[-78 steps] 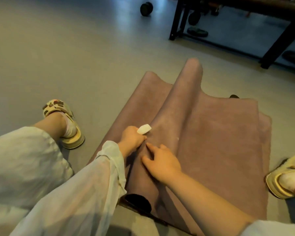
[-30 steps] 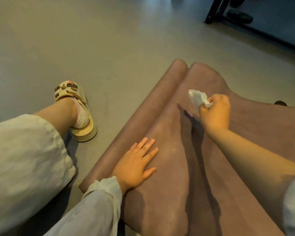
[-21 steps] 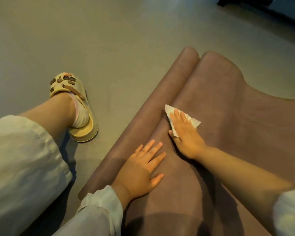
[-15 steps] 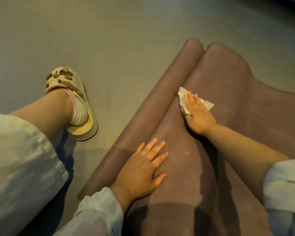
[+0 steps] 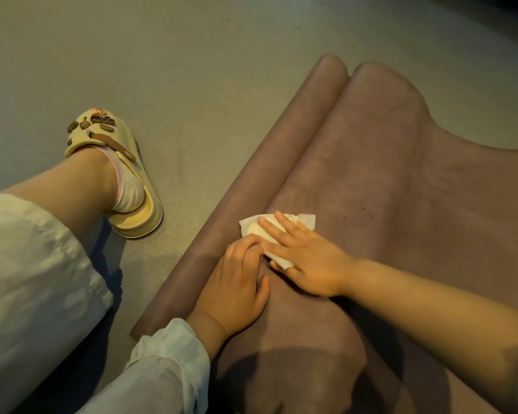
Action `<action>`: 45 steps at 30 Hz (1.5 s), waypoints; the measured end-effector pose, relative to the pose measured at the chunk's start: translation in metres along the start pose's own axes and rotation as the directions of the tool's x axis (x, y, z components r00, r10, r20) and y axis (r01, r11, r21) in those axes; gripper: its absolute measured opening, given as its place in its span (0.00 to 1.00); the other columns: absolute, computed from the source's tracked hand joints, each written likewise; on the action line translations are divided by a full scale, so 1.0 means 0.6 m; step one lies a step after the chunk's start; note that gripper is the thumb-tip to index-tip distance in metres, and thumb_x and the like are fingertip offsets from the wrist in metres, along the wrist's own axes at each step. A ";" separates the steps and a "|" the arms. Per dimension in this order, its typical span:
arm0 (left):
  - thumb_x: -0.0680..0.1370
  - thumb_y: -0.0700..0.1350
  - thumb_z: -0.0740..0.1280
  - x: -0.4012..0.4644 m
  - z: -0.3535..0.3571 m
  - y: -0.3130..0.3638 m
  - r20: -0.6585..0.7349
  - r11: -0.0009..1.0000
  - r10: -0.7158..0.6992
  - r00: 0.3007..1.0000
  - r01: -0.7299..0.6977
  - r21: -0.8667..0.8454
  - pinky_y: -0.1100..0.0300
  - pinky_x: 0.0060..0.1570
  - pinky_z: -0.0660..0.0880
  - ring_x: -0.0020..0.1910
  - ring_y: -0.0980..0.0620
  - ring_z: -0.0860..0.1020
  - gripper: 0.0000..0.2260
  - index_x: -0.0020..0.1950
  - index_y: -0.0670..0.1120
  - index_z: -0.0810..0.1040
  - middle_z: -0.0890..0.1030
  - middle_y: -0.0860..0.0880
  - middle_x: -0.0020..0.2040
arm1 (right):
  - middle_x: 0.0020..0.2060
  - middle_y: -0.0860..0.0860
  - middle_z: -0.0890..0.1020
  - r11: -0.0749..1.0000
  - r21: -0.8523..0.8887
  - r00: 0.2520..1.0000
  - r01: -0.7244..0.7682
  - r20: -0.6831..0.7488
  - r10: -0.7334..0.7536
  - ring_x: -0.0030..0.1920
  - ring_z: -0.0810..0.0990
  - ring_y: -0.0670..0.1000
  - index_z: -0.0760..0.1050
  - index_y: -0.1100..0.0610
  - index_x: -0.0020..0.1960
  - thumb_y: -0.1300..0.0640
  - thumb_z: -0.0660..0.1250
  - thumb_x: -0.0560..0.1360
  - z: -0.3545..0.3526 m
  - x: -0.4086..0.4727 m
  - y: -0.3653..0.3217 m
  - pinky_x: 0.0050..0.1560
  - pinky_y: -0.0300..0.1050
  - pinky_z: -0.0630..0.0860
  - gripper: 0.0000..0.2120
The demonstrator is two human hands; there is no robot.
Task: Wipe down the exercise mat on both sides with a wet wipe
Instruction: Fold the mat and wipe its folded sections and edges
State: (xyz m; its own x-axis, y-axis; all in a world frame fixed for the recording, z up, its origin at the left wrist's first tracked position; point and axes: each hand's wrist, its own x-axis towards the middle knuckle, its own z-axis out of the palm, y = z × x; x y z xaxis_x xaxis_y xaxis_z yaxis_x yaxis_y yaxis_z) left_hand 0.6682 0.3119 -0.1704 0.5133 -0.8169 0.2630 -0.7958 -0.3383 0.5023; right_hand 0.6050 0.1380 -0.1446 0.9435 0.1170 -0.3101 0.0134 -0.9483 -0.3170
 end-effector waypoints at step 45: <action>0.71 0.38 0.59 0.007 -0.010 0.004 0.097 0.998 -0.027 0.995 0.032 -0.055 0.54 0.46 0.77 0.48 0.42 0.76 0.10 0.49 0.39 0.78 0.79 0.42 0.48 | 0.75 0.47 0.38 0.958 0.137 0.939 -0.253 -0.205 0.277 0.74 0.34 0.46 0.35 0.50 0.74 0.47 0.46 0.82 0.061 -0.030 -0.059 0.70 0.38 0.28 0.27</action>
State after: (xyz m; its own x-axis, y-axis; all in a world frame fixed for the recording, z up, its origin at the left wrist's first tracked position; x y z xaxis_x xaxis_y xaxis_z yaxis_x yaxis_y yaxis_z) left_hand 0.6705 0.3103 -0.1632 0.5008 -0.8491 0.1681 -0.7597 -0.3381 0.5554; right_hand 0.5755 0.1803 -0.1609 0.9574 -0.2131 -0.1951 -0.2707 -0.8977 -0.3477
